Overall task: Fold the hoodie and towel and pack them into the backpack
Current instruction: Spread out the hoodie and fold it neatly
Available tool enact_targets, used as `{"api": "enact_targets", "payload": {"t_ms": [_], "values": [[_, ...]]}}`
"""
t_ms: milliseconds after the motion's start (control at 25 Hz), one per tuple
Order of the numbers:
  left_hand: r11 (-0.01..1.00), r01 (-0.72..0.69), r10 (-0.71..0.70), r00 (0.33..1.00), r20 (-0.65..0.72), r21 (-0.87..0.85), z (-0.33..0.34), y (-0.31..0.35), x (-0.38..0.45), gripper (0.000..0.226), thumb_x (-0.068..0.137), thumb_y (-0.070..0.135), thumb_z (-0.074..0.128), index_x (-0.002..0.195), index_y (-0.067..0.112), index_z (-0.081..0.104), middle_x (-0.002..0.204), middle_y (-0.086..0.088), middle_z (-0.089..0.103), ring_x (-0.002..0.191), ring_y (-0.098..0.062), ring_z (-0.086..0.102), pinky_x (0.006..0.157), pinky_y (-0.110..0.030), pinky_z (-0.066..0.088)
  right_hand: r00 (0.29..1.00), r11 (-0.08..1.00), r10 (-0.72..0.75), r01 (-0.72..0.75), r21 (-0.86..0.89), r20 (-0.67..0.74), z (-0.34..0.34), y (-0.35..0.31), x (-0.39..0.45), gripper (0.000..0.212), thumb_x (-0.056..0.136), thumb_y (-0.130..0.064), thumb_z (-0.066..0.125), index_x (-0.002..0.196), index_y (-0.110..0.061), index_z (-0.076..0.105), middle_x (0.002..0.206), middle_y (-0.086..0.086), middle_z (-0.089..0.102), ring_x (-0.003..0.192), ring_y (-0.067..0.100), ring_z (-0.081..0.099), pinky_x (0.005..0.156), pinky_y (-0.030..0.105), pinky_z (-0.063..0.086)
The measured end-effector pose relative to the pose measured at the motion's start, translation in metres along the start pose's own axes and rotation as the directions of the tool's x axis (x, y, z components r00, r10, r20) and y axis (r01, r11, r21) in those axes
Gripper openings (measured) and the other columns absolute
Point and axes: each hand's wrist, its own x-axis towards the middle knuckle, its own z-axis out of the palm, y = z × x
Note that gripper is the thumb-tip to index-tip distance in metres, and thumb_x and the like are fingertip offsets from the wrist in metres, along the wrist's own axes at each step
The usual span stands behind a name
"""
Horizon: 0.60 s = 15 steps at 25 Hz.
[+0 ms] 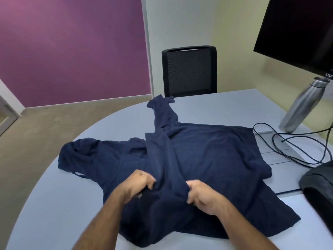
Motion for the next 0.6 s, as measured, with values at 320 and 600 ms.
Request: {"api": "enact_targets", "payload": {"t_ms": [320,600], "values": [[0.820,-0.108,0.006,0.984,0.180,0.562,0.028,-0.024,-0.043,0.065,0.061,0.076,0.072,0.106,0.030,0.062,0.104,0.005,0.068,0.091,-0.011,0.063,0.080,-0.029,0.052,0.928,0.853,-0.001,-0.193,-0.484,-0.372,0.018,0.012,-0.031,0.057,0.062,-0.065,0.080,0.091,-0.018,0.070,0.081,-0.002,0.070,0.067,0.009,0.063,0.065,0.025,0.055],[0.380,-0.194,0.569,0.820,-0.064,0.904,0.021,-0.081,-0.012,0.065,0.084,0.076,0.033,0.127,0.033,0.056,0.133,-0.003,0.058,0.125,-0.033,0.053,0.095,-0.047,0.044,0.639,0.307,-0.623,-0.330,-0.892,-0.451,-0.009,0.058,-0.030,0.037,0.077,-0.057,0.069,0.098,-0.027,0.068,0.103,-0.004,0.068,0.105,0.027,0.061,0.083,0.043,0.046]]}}
